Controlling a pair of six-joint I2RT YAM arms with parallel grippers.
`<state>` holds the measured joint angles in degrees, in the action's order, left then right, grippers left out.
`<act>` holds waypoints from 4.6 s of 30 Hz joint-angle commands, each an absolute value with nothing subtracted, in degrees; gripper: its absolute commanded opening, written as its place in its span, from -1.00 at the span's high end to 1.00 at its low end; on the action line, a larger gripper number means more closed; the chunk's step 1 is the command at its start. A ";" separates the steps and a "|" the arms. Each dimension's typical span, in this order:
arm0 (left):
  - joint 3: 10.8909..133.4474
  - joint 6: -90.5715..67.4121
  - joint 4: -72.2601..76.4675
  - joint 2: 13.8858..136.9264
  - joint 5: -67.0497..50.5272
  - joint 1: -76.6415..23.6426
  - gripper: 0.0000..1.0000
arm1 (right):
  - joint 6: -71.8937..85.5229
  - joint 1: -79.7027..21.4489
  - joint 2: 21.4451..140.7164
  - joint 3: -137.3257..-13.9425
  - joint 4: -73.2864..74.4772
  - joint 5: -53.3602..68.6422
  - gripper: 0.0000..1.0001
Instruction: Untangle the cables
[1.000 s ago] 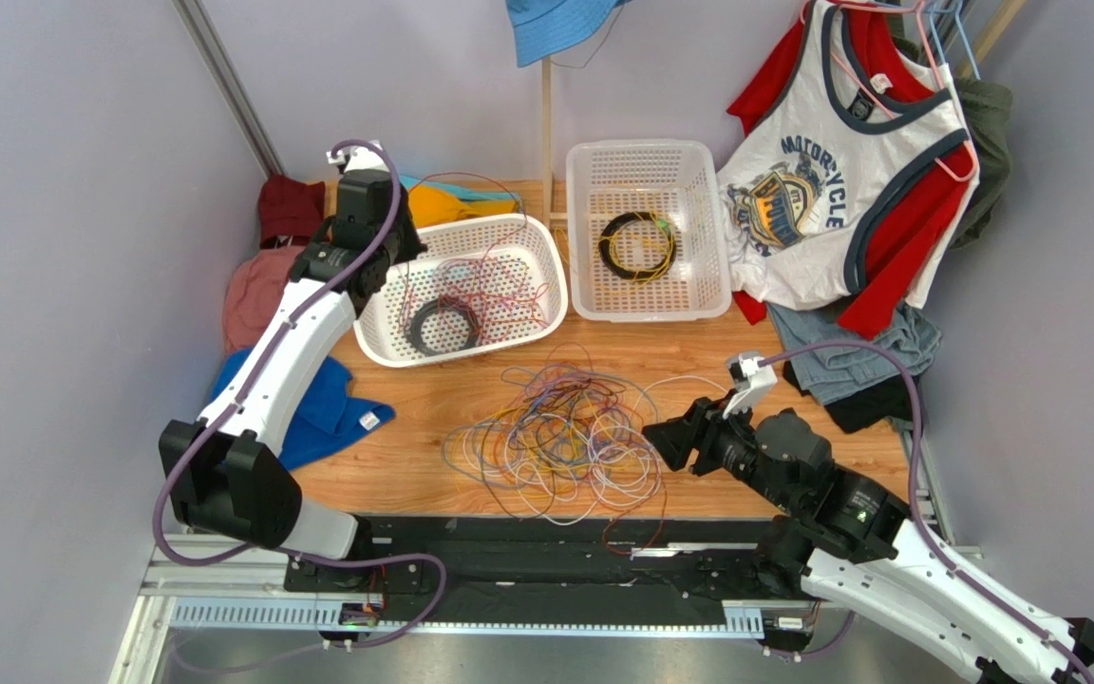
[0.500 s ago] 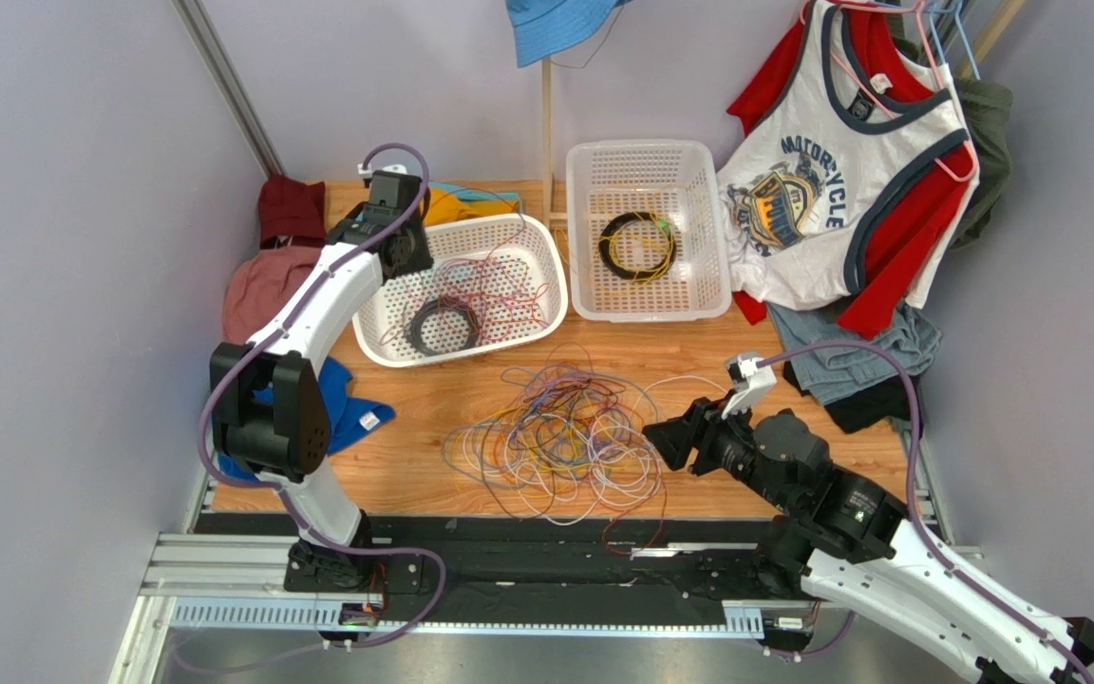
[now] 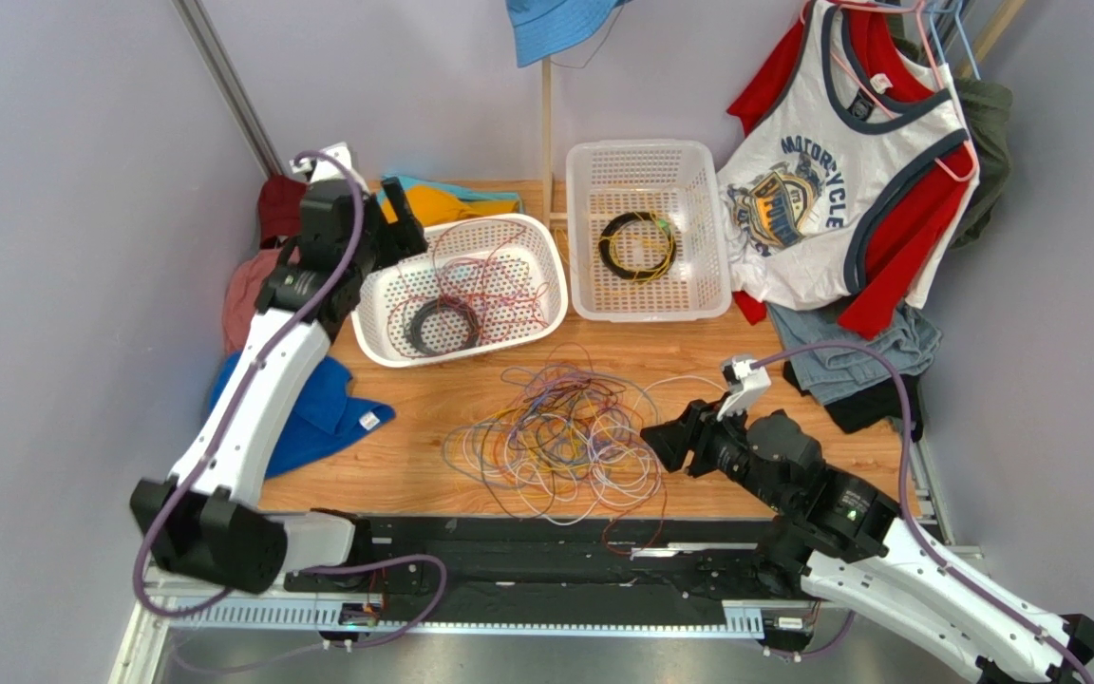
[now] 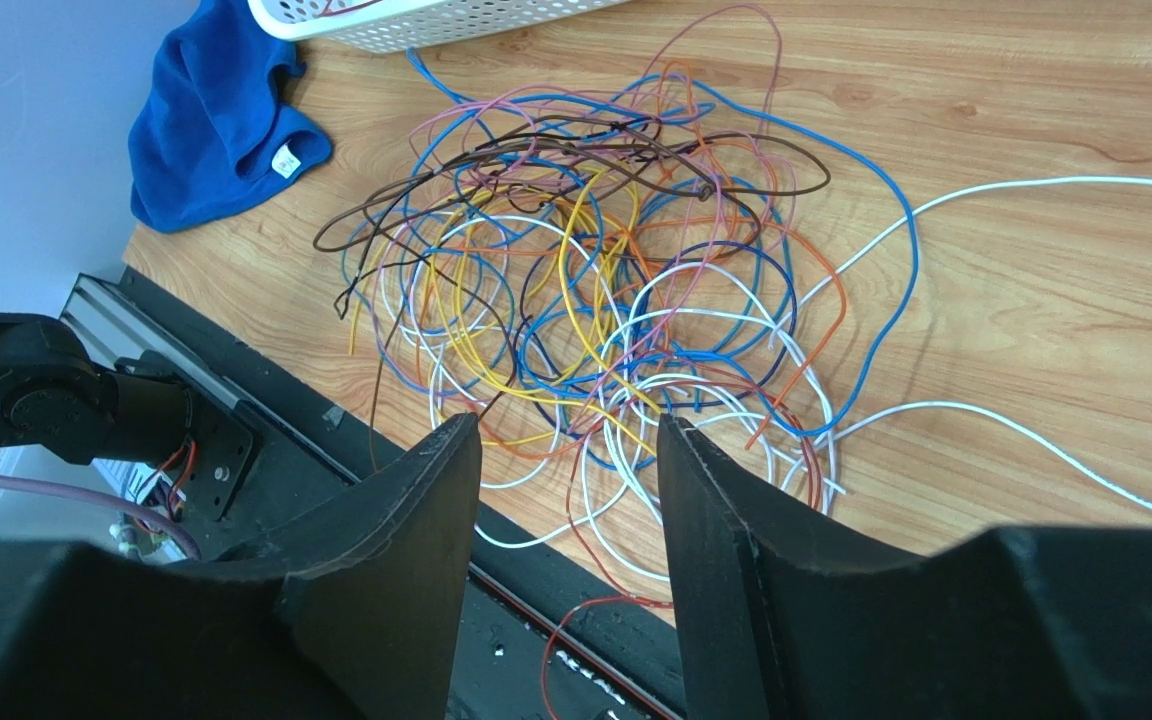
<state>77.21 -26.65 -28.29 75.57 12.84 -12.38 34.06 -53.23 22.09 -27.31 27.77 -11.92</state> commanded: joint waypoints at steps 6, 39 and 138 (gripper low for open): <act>54.34 -35.93 -15.82 55.91 8.00 -34.08 -0.76 | 35.86 -53.44 22.67 -25.84 24.08 -10.29 0.01; 25.14 -50.10 -20.48 31.46 21.36 -61.17 -0.75 | 29.98 -53.52 55.99 -28.73 9.48 -16.42 0.73; 19.87 -54.58 -9.93 40.78 8.44 -61.26 -0.83 | 10.63 -31.74 85.59 -119.44 27.53 -18.55 1.00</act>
<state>19.94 -52.12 -10.04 42.46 10.09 -61.06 7.33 -35.68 82.32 -114.61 35.20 -21.87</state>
